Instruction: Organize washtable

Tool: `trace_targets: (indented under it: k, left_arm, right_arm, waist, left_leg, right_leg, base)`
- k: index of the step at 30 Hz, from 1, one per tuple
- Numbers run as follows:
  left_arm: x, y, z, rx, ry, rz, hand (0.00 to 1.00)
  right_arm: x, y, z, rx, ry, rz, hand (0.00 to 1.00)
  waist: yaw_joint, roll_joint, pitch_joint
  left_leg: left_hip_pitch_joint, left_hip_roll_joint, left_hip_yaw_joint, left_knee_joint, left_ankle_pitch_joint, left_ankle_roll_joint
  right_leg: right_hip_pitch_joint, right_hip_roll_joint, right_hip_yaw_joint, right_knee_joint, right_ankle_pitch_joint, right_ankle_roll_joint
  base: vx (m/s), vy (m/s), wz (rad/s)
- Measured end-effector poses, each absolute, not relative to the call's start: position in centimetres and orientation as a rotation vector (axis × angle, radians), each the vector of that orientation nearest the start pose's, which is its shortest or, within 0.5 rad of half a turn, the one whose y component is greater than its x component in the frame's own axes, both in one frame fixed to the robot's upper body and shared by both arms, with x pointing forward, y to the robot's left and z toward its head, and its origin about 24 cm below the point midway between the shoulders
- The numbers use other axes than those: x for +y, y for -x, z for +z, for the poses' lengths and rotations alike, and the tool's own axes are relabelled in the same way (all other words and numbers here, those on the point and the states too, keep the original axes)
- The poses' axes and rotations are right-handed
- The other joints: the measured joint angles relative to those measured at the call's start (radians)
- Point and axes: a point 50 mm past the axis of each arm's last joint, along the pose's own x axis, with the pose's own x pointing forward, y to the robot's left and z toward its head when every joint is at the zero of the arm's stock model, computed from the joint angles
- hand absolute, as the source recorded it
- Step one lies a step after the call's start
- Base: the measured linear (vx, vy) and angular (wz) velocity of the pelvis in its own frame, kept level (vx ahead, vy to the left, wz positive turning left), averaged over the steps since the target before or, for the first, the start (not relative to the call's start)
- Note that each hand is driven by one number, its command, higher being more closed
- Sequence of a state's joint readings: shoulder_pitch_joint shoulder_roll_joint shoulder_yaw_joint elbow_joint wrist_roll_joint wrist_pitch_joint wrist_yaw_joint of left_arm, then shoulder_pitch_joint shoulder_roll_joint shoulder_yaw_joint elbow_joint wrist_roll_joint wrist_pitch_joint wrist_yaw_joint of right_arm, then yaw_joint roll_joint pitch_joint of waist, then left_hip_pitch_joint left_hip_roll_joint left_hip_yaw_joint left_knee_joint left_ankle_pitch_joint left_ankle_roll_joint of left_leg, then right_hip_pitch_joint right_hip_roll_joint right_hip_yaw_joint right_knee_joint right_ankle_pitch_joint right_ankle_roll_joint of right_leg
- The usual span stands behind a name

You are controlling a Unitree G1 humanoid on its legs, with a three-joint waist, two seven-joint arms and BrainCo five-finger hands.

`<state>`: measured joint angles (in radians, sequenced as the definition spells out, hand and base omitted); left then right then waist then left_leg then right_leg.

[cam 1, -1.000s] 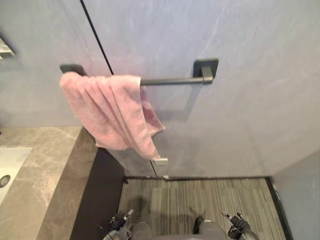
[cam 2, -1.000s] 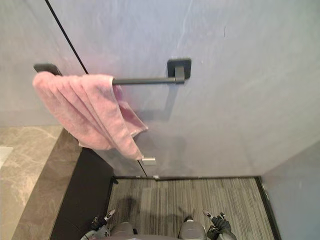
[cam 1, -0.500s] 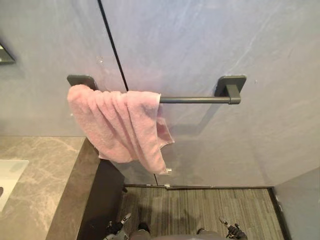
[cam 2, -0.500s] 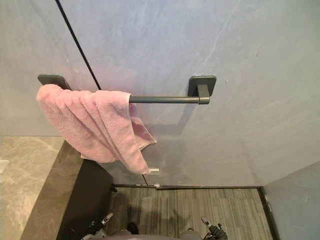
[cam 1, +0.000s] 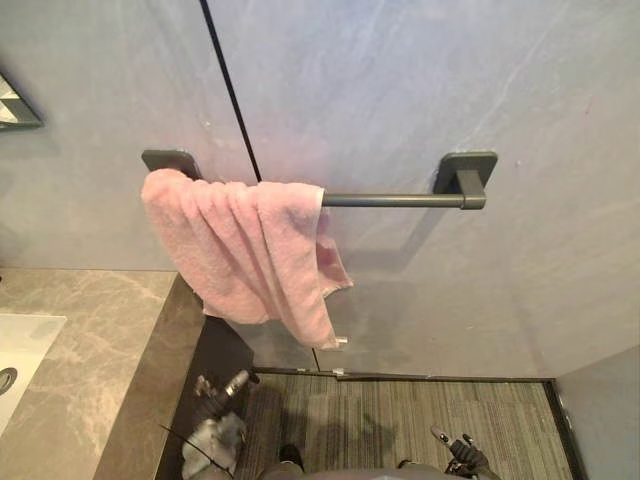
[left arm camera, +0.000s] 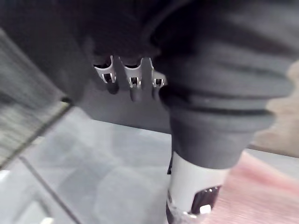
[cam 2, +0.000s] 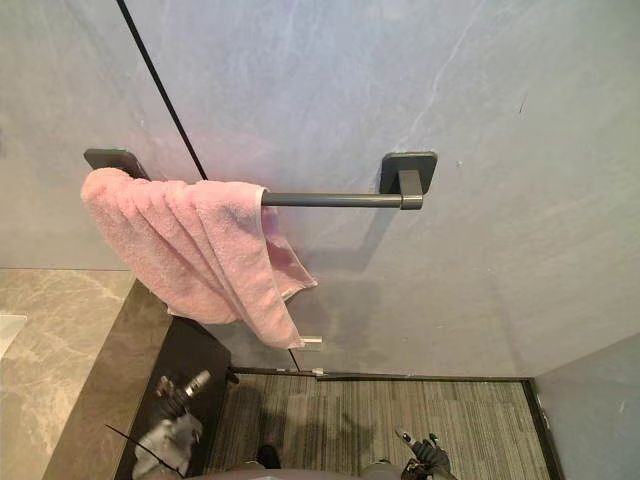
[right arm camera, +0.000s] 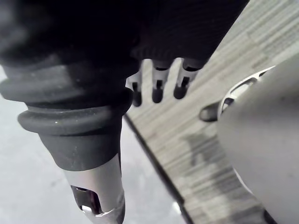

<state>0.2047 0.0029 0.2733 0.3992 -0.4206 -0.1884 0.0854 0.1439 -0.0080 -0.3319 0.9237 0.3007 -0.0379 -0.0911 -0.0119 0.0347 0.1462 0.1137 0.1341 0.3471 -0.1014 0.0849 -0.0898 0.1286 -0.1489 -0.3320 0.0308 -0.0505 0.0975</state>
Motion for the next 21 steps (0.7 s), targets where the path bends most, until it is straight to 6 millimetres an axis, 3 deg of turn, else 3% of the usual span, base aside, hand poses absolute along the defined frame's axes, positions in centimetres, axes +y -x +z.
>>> trace_targets:
  k: [3, 7, 14, 21]
  left_arm:
    - [24.2, -17.5, -3.9, 0.168, 0.367, 0.568, 0.0]
    - [24.6, -18.4, -1.2, 0.025, 0.362, 0.547, 0.0]
    - [24.7, -19.0, 1.8, -0.121, 0.345, 0.521, 0.0]
    - [25.0, -19.1, 7.8, -0.398, 0.284, 0.493, 0.0]
  right_arm:
    - [-21.0, -8.7, -15.5, 0.971, -0.354, -0.602, 0.0]
    - [-20.7, -8.8, -15.5, 0.978, -0.333, -0.565, 0.0]
    - [-20.6, -8.8, -15.5, 0.981, -0.334, -0.561, 0.0]
    - [-20.9, -7.6, -16.1, 1.035, -0.333, -0.558, 0.0]
  waist:
    - [0.0, 0.0, -0.002]
    - [-0.002, -0.001, -0.011]
    - [0.0, -0.002, -0.034]
    - [-0.001, -0.008, -0.062]
  left_leg:
    - [0.0, 0.0, 0.0, 0.0, 0.0, 0.0]
    - [0.001, 0.0, -0.001, -0.001, 0.0, 0.0]
    - [0.001, 0.002, -0.001, -0.001, -0.001, -0.001]
    - [-0.01, 0.003, 0.001, -0.001, 0.0, -0.001]
  right_leg:
    - [0.0, 0.001, 0.0, -0.003, 0.0, 0.0]
    - [0.006, 0.003, 0.0, -0.013, 0.001, -0.001]
    - [0.007, 0.005, 0.0, -0.016, 0.002, -0.002]
    - [0.003, 0.006, 0.005, -0.018, 0.007, -0.004]
  base:
    - [0.03, -0.002, -0.01]
    - [0.01, -0.001, 0.0]
    - [0.0, 0.0, 0.0]
    - [0.0, 0.0, 0.0]
